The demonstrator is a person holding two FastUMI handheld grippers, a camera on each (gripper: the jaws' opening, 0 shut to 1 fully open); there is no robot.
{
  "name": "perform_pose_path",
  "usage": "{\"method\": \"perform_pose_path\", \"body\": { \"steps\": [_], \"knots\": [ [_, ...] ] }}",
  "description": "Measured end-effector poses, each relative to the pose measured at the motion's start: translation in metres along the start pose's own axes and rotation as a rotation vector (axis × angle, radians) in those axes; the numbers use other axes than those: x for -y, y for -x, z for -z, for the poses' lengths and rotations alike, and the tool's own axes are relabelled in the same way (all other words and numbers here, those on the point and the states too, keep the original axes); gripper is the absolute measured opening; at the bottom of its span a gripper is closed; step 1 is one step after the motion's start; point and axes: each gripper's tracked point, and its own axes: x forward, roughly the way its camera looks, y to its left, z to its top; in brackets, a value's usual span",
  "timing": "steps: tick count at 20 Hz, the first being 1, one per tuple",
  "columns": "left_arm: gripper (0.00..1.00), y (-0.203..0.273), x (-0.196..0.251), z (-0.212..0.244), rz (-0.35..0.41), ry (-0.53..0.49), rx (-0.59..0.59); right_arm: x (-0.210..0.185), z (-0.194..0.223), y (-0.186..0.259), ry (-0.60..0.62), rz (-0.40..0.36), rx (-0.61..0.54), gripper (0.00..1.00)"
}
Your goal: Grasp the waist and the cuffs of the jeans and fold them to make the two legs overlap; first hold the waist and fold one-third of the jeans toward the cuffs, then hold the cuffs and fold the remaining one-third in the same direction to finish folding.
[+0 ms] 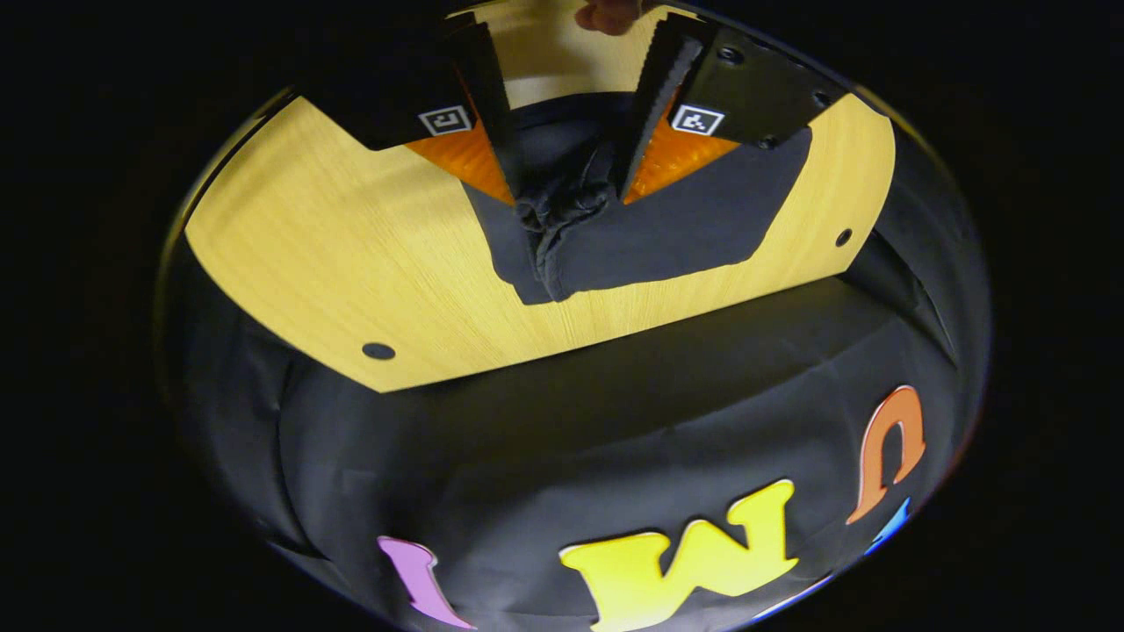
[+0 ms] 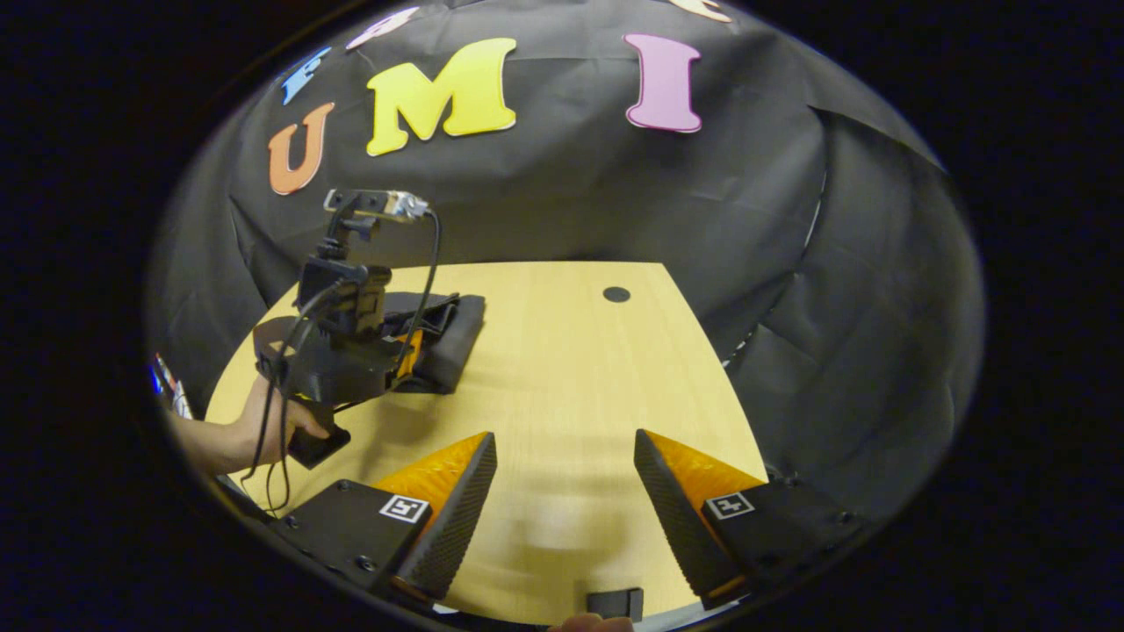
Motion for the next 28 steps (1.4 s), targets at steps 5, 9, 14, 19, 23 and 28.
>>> {"method": "perform_pose_path", "body": {
  "steps": [5,9,14,19,23,28],
  "knots": [
    [0.71,0.085,-0.038,-0.071,0.047,0.135,0.126,-0.022,-0.042,0.003,0.026,-0.039,0.126,0.94],
    [0.72,0.171,-0.092,-0.133,0.066,0.246,0.295,-0.071,-0.099,0.042,0.022,-0.071,0.316,0.94],
    [0.88,0.292,-0.145,-0.158,0.127,0.303,0.464,-0.138,-0.138,0.135,0.020,-0.098,0.523,0.94],
    [0.77,0.387,-0.181,-0.154,0.138,0.300,0.556,-0.178,-0.138,0.214,0.020,-0.086,0.635,0.98],
    [0.94,0.446,-0.201,-0.162,0.083,0.270,0.655,-0.188,-0.146,0.266,0.021,-0.081,0.724,0.94],
    [0.98,0.481,-0.206,-0.162,0.039,0.306,0.709,-0.190,-0.153,0.296,-0.003,-0.099,0.773,0.94]
  ]
}}
